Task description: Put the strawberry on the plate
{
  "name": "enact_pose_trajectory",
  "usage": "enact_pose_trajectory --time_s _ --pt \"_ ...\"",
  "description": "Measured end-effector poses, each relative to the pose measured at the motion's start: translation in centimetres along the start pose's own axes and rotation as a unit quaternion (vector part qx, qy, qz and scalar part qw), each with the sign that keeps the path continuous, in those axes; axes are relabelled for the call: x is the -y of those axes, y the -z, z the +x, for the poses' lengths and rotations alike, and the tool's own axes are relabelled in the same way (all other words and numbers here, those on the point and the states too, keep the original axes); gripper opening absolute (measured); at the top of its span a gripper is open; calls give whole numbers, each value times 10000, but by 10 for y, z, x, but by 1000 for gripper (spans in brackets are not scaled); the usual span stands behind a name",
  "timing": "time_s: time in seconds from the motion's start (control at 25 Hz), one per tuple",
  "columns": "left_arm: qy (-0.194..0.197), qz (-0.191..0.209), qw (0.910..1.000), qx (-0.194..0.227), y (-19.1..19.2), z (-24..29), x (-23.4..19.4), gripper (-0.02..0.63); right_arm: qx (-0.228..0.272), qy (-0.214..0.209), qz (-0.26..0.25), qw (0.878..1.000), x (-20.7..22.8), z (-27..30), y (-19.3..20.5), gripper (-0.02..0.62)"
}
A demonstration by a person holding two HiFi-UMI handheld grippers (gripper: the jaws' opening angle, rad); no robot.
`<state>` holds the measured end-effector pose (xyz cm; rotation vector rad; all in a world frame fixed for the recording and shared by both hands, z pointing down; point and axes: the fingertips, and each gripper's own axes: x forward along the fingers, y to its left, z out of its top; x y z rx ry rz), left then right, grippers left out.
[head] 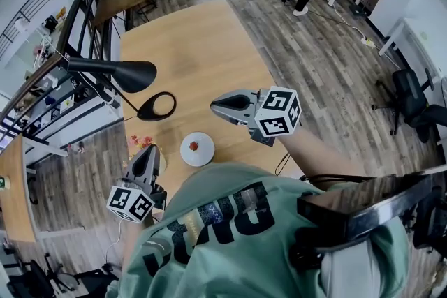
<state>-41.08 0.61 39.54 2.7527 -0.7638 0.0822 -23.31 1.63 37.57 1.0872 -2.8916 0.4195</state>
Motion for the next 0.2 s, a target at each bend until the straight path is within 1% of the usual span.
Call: enact_pose_trajectory --time_s 0.2 --pt "14 -19 10000 4 -1 2 -1 5 -10 -7 -12 10000 1 0 0 5"
